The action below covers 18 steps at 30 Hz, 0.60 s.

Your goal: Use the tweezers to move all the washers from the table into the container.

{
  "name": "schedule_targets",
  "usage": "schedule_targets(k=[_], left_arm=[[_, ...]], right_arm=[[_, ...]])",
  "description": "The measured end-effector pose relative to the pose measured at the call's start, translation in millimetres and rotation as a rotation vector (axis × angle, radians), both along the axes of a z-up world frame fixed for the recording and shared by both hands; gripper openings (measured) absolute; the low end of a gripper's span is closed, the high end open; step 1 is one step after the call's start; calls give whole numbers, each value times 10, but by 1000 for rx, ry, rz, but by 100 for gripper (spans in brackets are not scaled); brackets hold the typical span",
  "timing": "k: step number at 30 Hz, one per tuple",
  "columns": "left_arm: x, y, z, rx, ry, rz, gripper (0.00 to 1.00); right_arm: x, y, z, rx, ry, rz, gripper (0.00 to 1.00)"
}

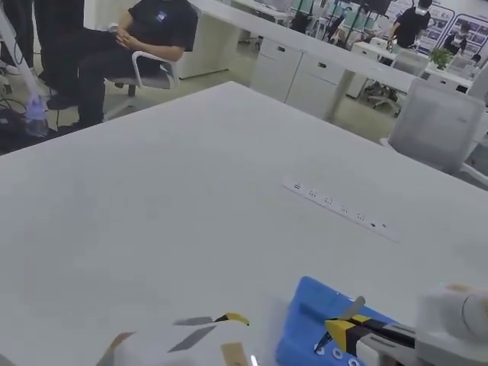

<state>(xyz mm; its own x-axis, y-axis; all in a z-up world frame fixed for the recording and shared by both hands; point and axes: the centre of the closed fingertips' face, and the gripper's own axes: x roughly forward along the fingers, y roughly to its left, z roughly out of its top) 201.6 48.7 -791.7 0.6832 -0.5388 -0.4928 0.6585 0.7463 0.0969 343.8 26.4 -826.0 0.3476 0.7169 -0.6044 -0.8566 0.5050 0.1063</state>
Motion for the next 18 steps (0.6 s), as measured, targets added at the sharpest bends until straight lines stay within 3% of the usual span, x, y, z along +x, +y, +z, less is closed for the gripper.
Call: schedule_targets(k=[8, 12, 18], left_arm=[[-5, -10, -5, 5, 0, -7, 86], [-5, -9, -10, 1, 3, -7, 86], [-11, -16, -15, 2, 5, -11, 86]], right_arm=[[9, -27, 3, -4, -25, -3, 4], [2, -7, 75, 39, -36, -18, 4], [34, -1, 151, 50, -57, -31, 4]])
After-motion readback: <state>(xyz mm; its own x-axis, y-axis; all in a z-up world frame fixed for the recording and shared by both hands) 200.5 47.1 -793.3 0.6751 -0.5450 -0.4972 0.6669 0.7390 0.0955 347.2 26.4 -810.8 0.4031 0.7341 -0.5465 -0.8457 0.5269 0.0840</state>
